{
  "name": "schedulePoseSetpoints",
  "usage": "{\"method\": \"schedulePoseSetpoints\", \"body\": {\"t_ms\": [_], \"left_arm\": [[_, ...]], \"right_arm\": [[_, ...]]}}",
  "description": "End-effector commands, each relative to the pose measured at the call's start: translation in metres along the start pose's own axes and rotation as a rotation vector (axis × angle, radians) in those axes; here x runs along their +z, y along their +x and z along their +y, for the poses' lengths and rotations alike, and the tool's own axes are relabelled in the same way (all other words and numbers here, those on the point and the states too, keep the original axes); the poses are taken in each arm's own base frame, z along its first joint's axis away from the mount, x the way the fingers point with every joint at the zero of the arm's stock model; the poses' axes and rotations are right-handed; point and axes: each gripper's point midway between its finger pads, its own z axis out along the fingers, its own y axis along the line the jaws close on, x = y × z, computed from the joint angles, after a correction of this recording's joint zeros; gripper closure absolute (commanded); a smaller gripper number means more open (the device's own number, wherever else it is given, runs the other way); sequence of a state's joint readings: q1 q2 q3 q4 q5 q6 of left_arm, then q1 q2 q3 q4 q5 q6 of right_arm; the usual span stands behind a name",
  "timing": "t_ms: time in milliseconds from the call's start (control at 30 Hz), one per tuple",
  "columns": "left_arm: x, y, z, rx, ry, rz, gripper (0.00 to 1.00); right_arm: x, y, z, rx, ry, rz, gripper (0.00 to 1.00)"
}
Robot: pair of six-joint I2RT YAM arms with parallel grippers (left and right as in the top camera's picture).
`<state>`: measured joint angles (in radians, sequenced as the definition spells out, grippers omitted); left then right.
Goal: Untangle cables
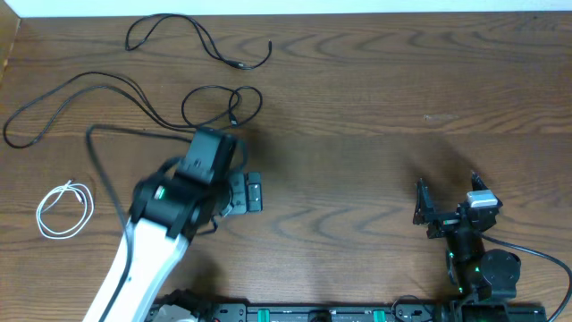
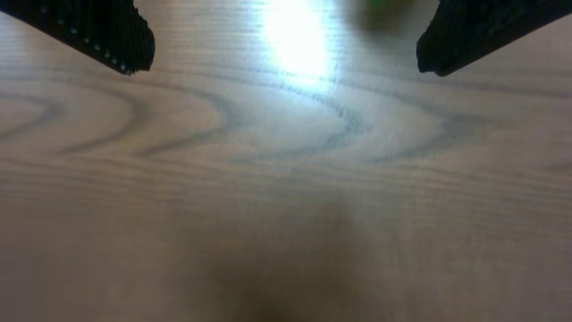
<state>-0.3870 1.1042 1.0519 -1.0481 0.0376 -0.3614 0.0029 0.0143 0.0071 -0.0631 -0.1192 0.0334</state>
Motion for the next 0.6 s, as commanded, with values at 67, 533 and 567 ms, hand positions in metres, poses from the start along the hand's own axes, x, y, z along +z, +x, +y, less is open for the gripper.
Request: {"method": "schedulePoseSetpoints", "body": {"t_ms": [67,533,567], "left_arm": [[-0.008,0.009,0.011,0.014,0.046,-0.179,0.0],[-0.026,0.031,0.02,0.22,0.103,-0.396,0.0],[-0.027,0.033,0.02,0.219,0.106,-0.407,0.0]], "right_arm": [[-0.001,-0.001,-0.001,0.003,0.001,-0.004,0.01],[-0.001,-0.001,-0.001,0.003,0.001,-0.004,0.01],[-0.001,-0.001,-0.001,0.003,0.001,-0.004,0.01]]}}
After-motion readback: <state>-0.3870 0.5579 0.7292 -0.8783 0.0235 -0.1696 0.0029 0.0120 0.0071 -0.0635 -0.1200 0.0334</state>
